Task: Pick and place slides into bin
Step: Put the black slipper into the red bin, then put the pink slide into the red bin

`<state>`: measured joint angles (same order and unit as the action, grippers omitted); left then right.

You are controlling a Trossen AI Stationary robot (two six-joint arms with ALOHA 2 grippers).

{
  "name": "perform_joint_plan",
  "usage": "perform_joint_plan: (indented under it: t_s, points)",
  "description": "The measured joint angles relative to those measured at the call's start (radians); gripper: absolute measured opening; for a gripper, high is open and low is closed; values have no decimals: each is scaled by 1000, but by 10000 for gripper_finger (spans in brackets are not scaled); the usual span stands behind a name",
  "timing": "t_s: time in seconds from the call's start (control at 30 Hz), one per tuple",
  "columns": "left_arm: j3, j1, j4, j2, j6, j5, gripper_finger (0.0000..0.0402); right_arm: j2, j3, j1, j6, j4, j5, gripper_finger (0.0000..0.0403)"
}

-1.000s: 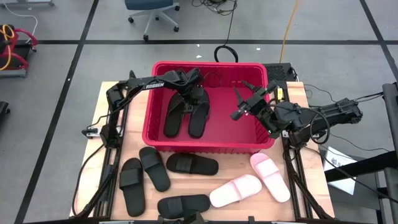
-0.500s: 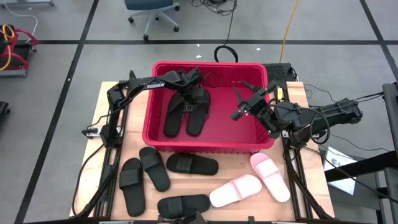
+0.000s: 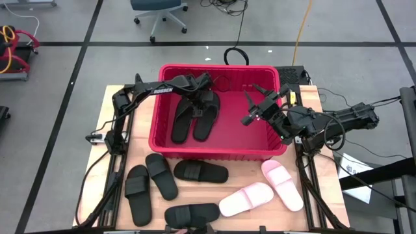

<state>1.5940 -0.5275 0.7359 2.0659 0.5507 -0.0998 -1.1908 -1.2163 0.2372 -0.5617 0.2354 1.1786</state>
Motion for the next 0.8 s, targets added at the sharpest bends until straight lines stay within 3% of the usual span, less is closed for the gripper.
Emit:
perform_joint_plan:
  t_s: [0.2, 0.53, 0.8]
  points:
    - [0, 14, 12, -5, -59, 2, 117, 0, 0, 0, 0, 0, 3, 153]
    - [0, 19, 55, -123, -136, 4, 122, 3, 0, 0, 0, 0, 14, 153]
    - [0, 33, 55, -276, -178, 33, 122, 3, 0, 42, -113, 0, 217, 153]
